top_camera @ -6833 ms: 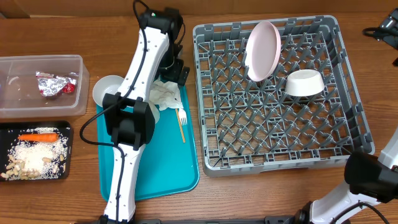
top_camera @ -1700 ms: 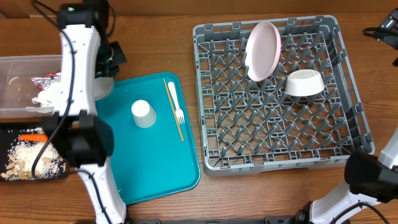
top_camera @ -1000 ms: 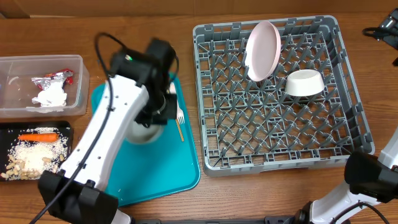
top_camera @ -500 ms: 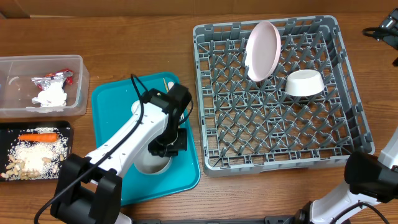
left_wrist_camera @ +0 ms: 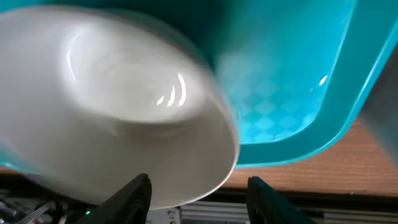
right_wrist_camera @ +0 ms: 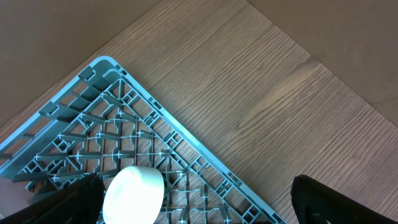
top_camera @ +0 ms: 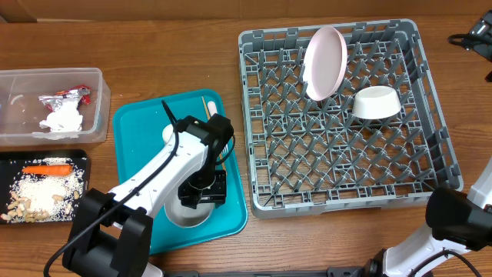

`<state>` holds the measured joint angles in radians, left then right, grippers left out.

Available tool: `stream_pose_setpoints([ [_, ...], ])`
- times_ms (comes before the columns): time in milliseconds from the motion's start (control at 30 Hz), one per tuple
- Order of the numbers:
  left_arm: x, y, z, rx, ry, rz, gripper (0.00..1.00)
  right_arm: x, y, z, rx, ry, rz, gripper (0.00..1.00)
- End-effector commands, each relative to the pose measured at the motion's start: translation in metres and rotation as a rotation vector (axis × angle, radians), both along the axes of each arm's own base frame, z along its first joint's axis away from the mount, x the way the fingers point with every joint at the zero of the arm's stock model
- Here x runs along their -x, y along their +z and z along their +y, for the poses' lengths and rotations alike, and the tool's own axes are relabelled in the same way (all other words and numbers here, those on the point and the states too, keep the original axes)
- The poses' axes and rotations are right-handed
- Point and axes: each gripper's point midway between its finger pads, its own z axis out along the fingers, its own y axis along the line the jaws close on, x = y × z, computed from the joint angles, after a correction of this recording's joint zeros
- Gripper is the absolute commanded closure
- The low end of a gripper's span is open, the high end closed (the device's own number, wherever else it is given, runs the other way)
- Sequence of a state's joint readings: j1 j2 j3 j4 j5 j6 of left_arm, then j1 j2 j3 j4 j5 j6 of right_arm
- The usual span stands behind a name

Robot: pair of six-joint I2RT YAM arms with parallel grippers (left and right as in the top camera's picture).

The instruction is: Sort waste into correct bins and load items into the dishwasher rack

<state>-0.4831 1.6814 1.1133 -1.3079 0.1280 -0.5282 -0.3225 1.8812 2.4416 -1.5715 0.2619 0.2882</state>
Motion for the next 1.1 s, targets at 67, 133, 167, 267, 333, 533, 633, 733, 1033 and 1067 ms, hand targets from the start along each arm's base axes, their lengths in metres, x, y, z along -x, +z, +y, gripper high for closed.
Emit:
stream_pose_setpoints([
  [67, -0.017, 0.037, -0.010, 0.070, -0.029, -0.120, 0.47, 0.005, 0.010, 0.000, 0.010, -0.010, -0.027, 0.00],
  [133, -0.027, 0.065, -0.014, 0.112, -0.039, -0.210, 0.46, 0.005, 0.010, 0.000, 0.010, -0.010, -0.027, 0.00],
  [167, -0.031, 0.076, -0.016, 0.126, -0.040, -0.244, 0.46, 0.005, 0.010, 0.000, 0.010, -0.010, -0.027, 0.00],
  [267, -0.045, 0.124, -0.009, 0.154, -0.023, -0.407, 0.44, 0.005, 0.010, 0.000, 0.010, -0.010, -0.027, 0.00],
  [333, -0.051, 0.151, 0.005, 0.141, 0.020, -0.504, 0.29, 0.005, 0.010, 0.000, 0.010, -0.010, -0.027, 0.00],
  [533, -0.052, 0.198, 0.076, 0.039, 0.262, -0.704, 0.00, 0.005, 0.010, 0.000, 0.010, -0.011, -0.027, 0.00],
  [633, -0.048, 0.206, 0.104, 0.013, 0.380, -0.738, 0.00, -0.006, 0.012, 0.009, -0.043, 0.016, -0.078, 0.00],
  [733, -0.043, 0.208, 0.127, -0.024, 0.474, -0.741, 0.00, -0.015, 0.010, 0.032, -0.155, 0.101, -0.111, 0.00],
  [1033, -0.033, 0.196, 0.154, -0.095, 0.643, -0.657, 0.00, -0.002, 0.029, 0.186, -0.679, 0.763, -0.173, 0.00],
  [1067, -0.033, 0.196, 0.160, -0.103, 0.687, -0.656, 0.00, 0.000, 0.029, 0.194, -0.662, 0.781, -0.161, 0.00],
])
